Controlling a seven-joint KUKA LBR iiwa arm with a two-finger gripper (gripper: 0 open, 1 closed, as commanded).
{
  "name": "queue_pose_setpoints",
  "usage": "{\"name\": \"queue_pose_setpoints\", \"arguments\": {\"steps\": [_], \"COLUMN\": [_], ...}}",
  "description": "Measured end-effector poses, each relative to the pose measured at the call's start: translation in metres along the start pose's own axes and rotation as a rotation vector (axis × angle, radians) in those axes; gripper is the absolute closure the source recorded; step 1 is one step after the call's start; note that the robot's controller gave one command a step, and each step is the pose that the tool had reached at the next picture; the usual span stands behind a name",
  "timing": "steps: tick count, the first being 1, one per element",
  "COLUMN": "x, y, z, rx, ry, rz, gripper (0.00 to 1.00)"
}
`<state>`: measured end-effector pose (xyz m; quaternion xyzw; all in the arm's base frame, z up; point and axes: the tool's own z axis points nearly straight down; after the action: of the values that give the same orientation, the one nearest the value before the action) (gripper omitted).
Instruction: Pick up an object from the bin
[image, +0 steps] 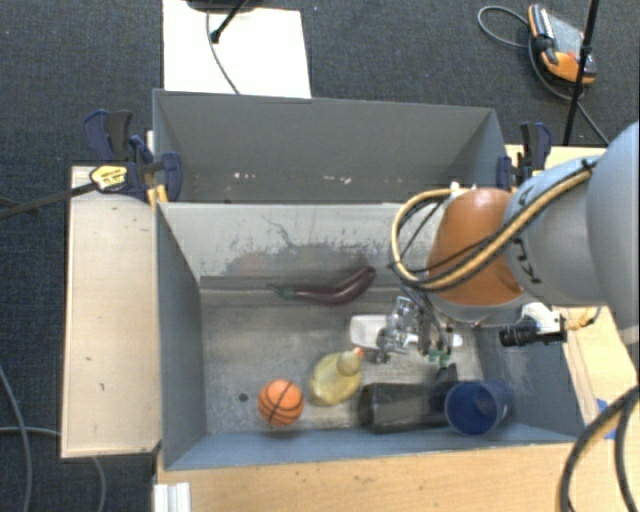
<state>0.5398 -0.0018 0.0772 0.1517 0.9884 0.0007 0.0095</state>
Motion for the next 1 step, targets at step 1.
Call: {"name": "queue_pose_setpoints", "arguments": {"steps": [1], "x": [0.0015], "y": [-0.0003], "z": [-0.0059], "rx": [0.003], "ry": [0.012], "rz": [-0.001], "gripper": [1.00]}}
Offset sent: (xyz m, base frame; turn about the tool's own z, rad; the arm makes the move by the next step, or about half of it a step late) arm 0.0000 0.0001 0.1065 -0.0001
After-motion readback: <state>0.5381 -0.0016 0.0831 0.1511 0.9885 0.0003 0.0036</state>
